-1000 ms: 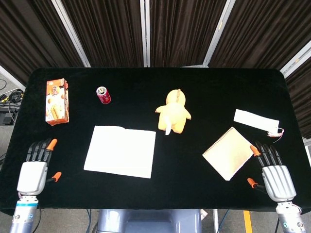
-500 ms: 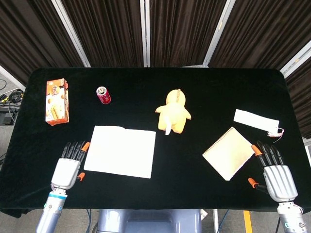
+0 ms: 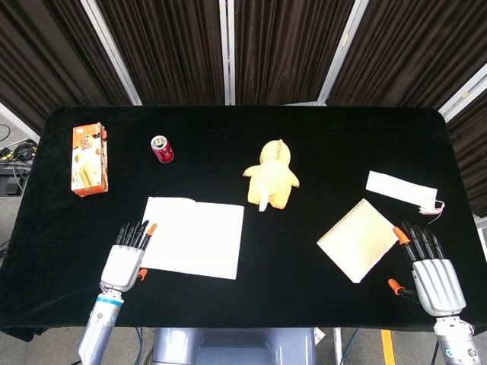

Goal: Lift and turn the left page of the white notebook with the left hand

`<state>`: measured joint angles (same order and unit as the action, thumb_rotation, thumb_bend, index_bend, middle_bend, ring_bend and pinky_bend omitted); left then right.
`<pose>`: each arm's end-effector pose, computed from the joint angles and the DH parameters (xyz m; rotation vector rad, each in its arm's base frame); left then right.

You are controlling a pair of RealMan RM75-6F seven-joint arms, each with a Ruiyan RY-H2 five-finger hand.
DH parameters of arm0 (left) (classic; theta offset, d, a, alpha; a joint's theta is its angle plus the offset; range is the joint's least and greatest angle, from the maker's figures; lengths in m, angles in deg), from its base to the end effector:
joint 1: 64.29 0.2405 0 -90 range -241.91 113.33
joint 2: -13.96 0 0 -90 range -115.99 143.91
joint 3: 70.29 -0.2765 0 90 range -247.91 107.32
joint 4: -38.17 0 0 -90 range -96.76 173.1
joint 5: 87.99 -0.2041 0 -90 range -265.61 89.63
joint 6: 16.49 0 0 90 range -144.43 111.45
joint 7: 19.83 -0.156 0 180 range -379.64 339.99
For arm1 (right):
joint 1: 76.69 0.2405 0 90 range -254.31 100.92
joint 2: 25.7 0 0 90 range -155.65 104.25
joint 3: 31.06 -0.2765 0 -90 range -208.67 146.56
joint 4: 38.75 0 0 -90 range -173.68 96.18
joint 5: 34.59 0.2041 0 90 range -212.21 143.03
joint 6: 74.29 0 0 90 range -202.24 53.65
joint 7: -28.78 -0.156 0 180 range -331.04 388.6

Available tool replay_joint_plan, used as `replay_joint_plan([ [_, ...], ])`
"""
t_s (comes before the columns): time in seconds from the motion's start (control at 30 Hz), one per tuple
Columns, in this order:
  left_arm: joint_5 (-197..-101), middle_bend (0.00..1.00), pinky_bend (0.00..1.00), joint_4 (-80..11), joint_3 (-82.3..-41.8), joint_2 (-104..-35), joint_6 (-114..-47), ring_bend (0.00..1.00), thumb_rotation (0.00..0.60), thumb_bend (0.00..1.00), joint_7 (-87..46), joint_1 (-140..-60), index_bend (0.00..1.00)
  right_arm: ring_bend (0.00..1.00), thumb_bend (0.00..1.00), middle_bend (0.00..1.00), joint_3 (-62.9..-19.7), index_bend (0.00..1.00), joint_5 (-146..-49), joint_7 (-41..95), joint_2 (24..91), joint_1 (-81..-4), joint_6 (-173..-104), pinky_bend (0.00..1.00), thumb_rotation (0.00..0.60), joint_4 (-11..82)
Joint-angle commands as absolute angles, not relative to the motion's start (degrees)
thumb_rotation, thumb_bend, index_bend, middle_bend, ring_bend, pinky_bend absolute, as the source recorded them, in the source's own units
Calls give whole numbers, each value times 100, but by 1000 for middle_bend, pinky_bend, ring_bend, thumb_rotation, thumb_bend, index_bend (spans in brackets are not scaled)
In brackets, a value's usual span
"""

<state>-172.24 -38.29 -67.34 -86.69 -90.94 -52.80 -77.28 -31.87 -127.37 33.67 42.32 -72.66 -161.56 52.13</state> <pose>-0.2567 0.2249 -0.0476 -1.6879 -0.7588 -0.7489 -0.3127 -0.1810 0.1460 1.4894 -0.8261 0.9293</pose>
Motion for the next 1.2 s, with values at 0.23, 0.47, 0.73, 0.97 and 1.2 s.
replay_joint_plan([
  [0.23, -17304, 0, 0, -3550, -6734, -8894, -9168, 0, 600, 292, -5327, -7830, 0, 0, 45, 0, -3179, 0, -12736, 3363, 4240, -7262, -16134, 0, 600, 5209],
  [0.47, -17410, 0, 0, -3332, -6787, -9056, -9257, 0, 600, 493, -5305, -7877, 0, 0, 45, 0, -3163, 0, -12758, 3371, 4255, -7257, -16121, 0, 600, 5203],
  [0.73, -18074, 0, 0, -3247, -6893, -9115, -9963, 0, 600, 539, -5246, -7905, 0, 0, 46, 0, -3158, 0, -12773, 3365, 4261, -7260, -16132, 0, 600, 5204],
  [0.97, -18463, 0, 0, -3356, -6723, -9163, -10281, 0, 600, 525, -5310, -8121, 0, 0, 45, 0, -3165, 0, -12781, 3345, 4254, -7265, -16157, 0, 600, 5216],
  [1.2, -18487, 0, 0, -3681, -6478, -9248, -10109, 0, 600, 468, -5706, -8395, 0, 0, 45, 0, -3170, 0, -12755, 3304, 4229, -7270, -16150, 0, 600, 5225],
])
